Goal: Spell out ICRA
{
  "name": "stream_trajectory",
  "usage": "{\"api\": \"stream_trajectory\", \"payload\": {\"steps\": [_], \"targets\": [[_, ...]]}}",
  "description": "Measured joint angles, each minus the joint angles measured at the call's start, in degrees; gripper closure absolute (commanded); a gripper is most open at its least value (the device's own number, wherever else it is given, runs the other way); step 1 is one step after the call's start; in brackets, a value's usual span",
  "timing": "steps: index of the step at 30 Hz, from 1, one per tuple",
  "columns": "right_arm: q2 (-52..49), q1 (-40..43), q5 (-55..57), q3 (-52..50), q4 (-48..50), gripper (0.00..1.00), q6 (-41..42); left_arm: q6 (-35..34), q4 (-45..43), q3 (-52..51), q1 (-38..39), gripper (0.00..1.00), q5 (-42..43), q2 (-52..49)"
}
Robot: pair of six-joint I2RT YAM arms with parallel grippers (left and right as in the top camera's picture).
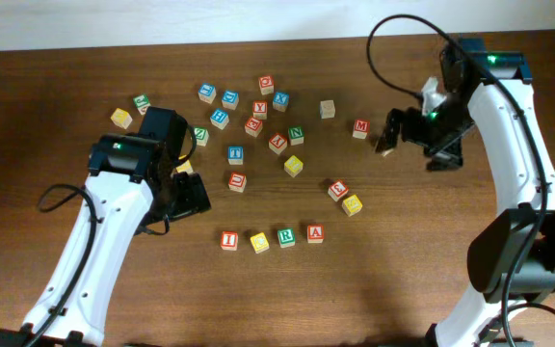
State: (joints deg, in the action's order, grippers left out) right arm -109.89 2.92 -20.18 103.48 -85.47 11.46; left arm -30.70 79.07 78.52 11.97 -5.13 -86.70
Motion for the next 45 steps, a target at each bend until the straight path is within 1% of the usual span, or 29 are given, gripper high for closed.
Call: {"api": "stream_trajectory", "payload": {"steps": [3,5,7,9,11,12,14,15,16,18,19,20,23,25,27,28,29,30,31,32,34,35,36,37,38,40,44,45], "targets": [[0.0,0.0,-4.7,-0.02,-7.39,0.14,-4.48,1.16,-0.02,0.0,0.0,0.05,0.85,0.0],[0.66,0.0,-5.95,-0.07,-9.66,0.14,-6.16,1.2,-0.02,0.0,0.0,0.04,1.09,0.0],[4.11,0.0,-6.27,-0.5,-10.49,0.14,-7.02,1.2,-0.2,0.0,0.0,0.05,1.31,0.0],[13.9,0.0,-6.08,-0.5,-10.86,0.02,-7.41,1.22,-0.42,0.0,0.0,0.06,1.38,0.0],[22.6,-0.35,-4.39,-0.37,-11.19,0.02,-7.85,1.36,-1.31,0.0,0.0,0.04,1.62,0.0],[28.85,-1.11,-2.89,-0.42,-11.52,0.02,-7.85,1.38,-3.02,0.0,0.02,0.03,1.92,0.0],[35.82,-2.32,-1.49,-2.56,-11.52,0.02,-7.89,1.4,-4.74,-0.02,0.0,0.03,2.14,0.0],[38.64,-2.67,-1.2,-4.7,-11.39,0.02,-7.85,1.4,-5.05,-0.04,0.02,0.03,2.29,0.0],[39.36,-2.67,-1.07,-5.46,-11.43,0.02,-7.85,1.38,-5.22,-0.04,0.0,0.03,2.34,-0.02],[44.5,-2.89,-0.37,-12.57,-8.09,0.02,-7.8,1.4,-5.2,-0.04,0.0,0.03,2.36,0.0],[46.16,-2.93,-0.22,-15.56,-6.73,0.02,-7.82,1.4,-5.18,-0.04,0.0,0.01,2.36,0.0],[46.36,-2.93,-0.2,-16.09,-6.36,0.02,-7.85,1.4,-5.2,-0.04,0.0,0.01,2.36,0.0],[45.64,-2.93,-0.44,-16.52,-3.19,0.02,-7.85,1.42,-5.2,-0.04,0.0,0.09,2.34,0.0],[44.85,-2.93,-0.48,-17.18,-1.31,0.02,-7.85,1.44,-5.22,-0.04,0.0,0.1,2.1,-0.02],[43.19,-2.93,-0.68,-20.33,0.74,0.02,-7.3,1.66,-5.22,-0.04,0.0,0.21,1.68,-0.02],[42.32,-2.93,-0.68,-21.94,1.4,0.02,-6.84,2.25,-5.4,-0.04,0.0,0.28,1.64,-0.02],[41.18,-2.93,-0.81,-23.87,2.21,0.02,-6.19,3.17,-5.77,-0.04,0.0,0.33,1.51,-0.04],[39.12,-2.97,-1.49,-26.88,3.65,0.02,-4.96,3.96,-5.88,-0.04,0.0,0.4,1.46,-0.13],[37.48,-2.97,-2.47,-28.89,4.61,0.02,-4.33,4.37,-5.95,-0.04,0.0,0.41,1.46,-0.42],[35.98,-2.97,-4.2,-30.75,6.45,0.01,-3.93,4.85,-6.25,-0.04,0.0,0.47,1.44,-0.85],[33.31,-2.97,-7.37,-33.11,9.14,0.17,-3.5,5.01,-6.82,-0.04,0.0,0.62,1.49,-2.23],[30.27,-2.97,-9.44,-34.95,10.97,0.36,-3.15,5.4,-6.86,-0.04,0.0,0.79,1.42,-3.41],[27.82,-2.97,-10.4,-36.02,11.56,0.53,-2.91,5.6,-6.95,-0.04,0.0,0.87,1.46,-5.18],[26.03,-3.02,-10.86,-36.33,12.04,0.67,-2.67,5.64,-6.93,-0.11,0.0,0.92,1.49,-6.56],[23.98,-3.17,-11.19,-36.44,12.63,0.96,-2.62,5.66,-6.91,-0.31,0.0,1.0,1.49,-7.39],[19.23,-4.94,-11.65,-36.81,14.23,0.96,-2.58,5.84,-7.04,-1.44,0.0,1.0,1.53,-10.27],[13.7,-11.93,-11.85,-36.98,20.0,0.96,-2.49,5.86,-7.65,-5.22,0.5,1.0,2.21,-12.74],[13.49,-13.2,-10.56,-37.03,21.29,0.96,-1.38,5.86,-8.02,-5.86,0.87,1.0,2.19,-12.92]]}}
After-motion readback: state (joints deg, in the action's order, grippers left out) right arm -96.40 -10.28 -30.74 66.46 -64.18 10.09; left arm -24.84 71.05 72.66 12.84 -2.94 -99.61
